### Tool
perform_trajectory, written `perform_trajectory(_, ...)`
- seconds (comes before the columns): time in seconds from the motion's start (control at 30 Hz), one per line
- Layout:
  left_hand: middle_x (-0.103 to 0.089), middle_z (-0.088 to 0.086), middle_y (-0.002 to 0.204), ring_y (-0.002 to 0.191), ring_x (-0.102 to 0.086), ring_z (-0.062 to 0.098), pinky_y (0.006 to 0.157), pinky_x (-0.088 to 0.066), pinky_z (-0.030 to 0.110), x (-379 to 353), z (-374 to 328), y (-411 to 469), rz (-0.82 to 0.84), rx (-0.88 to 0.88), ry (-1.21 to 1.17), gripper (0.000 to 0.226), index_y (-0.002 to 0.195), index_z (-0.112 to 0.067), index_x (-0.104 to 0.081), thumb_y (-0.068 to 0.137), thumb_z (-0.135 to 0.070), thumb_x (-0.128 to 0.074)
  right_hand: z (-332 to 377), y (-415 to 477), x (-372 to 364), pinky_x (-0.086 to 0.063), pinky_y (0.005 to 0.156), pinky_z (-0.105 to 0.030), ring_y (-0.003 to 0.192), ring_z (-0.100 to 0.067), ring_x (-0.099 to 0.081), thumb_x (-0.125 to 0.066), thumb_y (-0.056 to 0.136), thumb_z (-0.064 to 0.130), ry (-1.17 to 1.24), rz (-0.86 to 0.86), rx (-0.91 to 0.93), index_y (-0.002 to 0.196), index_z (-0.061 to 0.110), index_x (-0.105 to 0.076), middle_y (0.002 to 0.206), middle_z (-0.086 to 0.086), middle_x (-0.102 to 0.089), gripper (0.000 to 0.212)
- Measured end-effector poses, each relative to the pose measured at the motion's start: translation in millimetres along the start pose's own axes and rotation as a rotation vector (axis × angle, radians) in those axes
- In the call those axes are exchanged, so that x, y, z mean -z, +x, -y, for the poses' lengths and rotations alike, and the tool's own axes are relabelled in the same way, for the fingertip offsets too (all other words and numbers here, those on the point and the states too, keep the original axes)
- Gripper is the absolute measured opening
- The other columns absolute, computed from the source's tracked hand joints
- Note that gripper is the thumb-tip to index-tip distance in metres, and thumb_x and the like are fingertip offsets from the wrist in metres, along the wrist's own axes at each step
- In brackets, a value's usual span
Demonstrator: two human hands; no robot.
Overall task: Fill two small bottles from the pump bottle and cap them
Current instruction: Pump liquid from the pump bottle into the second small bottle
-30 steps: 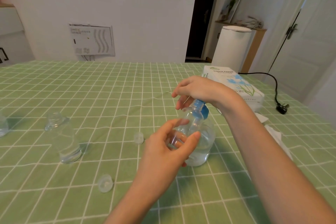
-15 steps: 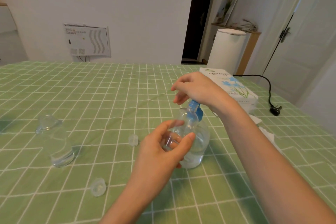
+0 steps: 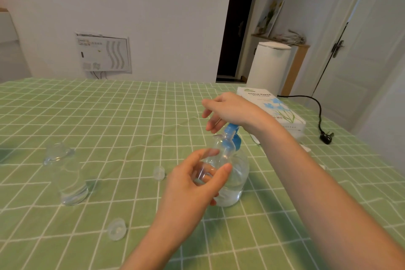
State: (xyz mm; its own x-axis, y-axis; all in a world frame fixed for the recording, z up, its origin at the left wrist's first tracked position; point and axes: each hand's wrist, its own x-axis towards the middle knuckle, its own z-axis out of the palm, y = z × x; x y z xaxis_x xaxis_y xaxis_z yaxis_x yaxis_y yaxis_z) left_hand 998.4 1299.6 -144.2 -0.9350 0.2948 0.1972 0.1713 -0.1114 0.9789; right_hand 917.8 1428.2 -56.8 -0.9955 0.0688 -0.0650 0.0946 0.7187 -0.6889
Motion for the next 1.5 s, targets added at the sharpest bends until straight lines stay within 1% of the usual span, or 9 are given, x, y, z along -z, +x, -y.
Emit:
perform_trajectory(0.1, -0.061, -0.005, 0.064, 0.050, -0.058, 0.007, 0.044, -0.044, 0.014, 0, 1, 0, 0.004, -0.007, 0.009, 0.046, 0.095, -0.035, -0.065, 0.053, -0.054, -0.066, -1, 1, -1, -0.047, 0.082, -0.036, 0.077, -0.023, -0.060, -0.038, 0.098, 0.036, -0.031, 0.051, -0.060, 0.093, 0.010, -0.065, 0.075, -0.007, -0.071, 0.039)
perform_trajectory(0.27, -0.061, -0.005, 0.064, 0.051, -0.057, 0.009, 0.045, -0.044, 0.015, 0, 4, 0, -0.002, -0.007, 0.015, 0.045, 0.097, -0.035, -0.065, 0.055, -0.052, -0.066, -1, -1, -2, -0.048, 0.085, -0.038, 0.078, -0.023, -0.061, -0.044, 0.094, 0.021, -0.056, 0.099, -0.079, 0.087, 0.013, -0.066, 0.077, -0.005, -0.071, 0.024)
perform_trajectory(0.53, -0.062, -0.002, 0.062, 0.049, -0.055, 0.005, 0.045, -0.045, 0.014, 1, 6, -2, 0.003, 0.000, 0.030, 0.036, 0.096, -0.034, -0.065, 0.062, -0.046, -0.068, -6, 1, -9, -0.044, 0.074, -0.032, 0.077, -0.024, -0.055, -0.047, 0.094, 0.009, -0.033, 0.094, -0.086, 0.099, 0.004, -0.064, 0.071, -0.007, -0.066, 0.019)
perform_trajectory(0.73, -0.061, -0.003, 0.062, 0.048, -0.054, 0.007, 0.044, -0.044, 0.014, 1, 5, -2, -0.004, 0.008, 0.018, 0.046, 0.095, -0.035, -0.065, 0.053, -0.053, -0.065, -6, 0, -9, -0.045, 0.099, -0.044, 0.078, -0.023, -0.055, -0.045, 0.096, 0.012, -0.049, 0.073, -0.062, 0.101, 0.006, -0.065, 0.077, -0.008, -0.069, 0.022)
perform_trajectory(1.03, -0.058, -0.006, 0.062, 0.052, -0.054, 0.008, 0.045, -0.045, 0.015, 0, 4, 0, 0.005, 0.020, -0.009, 0.029, 0.095, -0.034, -0.065, 0.067, -0.037, -0.072, 1, 2, -2, -0.047, 0.097, -0.045, 0.076, -0.023, -0.058, -0.048, 0.093, 0.015, -0.102, 0.078, -0.028, 0.105, 0.002, -0.065, 0.077, -0.008, -0.071, 0.024)
perform_trajectory(1.1, -0.057, -0.005, 0.063, 0.052, -0.054, 0.009, 0.045, -0.044, 0.015, 0, 4, 0, 0.009, 0.020, -0.012, 0.027, 0.095, -0.034, -0.065, 0.069, -0.034, -0.072, 0, 2, -4, -0.046, 0.100, -0.048, 0.079, -0.028, -0.063, -0.048, 0.094, 0.014, -0.101, 0.094, -0.019, 0.102, 0.004, -0.065, 0.076, -0.007, -0.070, 0.021)
perform_trajectory(1.23, -0.058, -0.003, 0.065, 0.052, -0.053, 0.010, 0.044, -0.044, 0.014, 1, 5, -2, 0.013, 0.014, -0.009, 0.027, 0.095, -0.034, -0.066, 0.069, -0.034, -0.072, -3, 2, -6, -0.046, 0.101, -0.049, 0.106, -0.039, -0.063, -0.048, 0.095, 0.012, -0.095, 0.080, -0.006, 0.101, 0.008, -0.065, 0.083, -0.010, -0.072, 0.018)
perform_trajectory(1.37, -0.060, -0.003, 0.064, 0.051, -0.055, 0.005, 0.045, -0.045, 0.015, 1, 8, -3, 0.001, 0.005, 0.014, 0.046, 0.100, -0.033, -0.064, 0.057, -0.049, -0.068, -9, 1, -11, -0.045, 0.101, -0.050, 0.110, -0.041, -0.059, -0.048, 0.094, 0.010, -0.066, 0.085, -0.007, 0.095, 0.009, -0.064, 0.080, -0.008, -0.070, 0.016)
perform_trajectory(1.5, -0.060, -0.006, 0.063, 0.051, -0.055, 0.006, 0.046, -0.047, 0.016, 1, 8, -3, 0.003, 0.005, 0.016, 0.050, 0.099, -0.034, -0.065, 0.053, -0.053, -0.066, -9, 2, -10, -0.045, 0.102, -0.049, 0.109, -0.038, -0.061, -0.050, 0.094, 0.013, -0.074, 0.077, -0.004, 0.097, 0.010, -0.064, 0.079, -0.006, -0.070, 0.015)
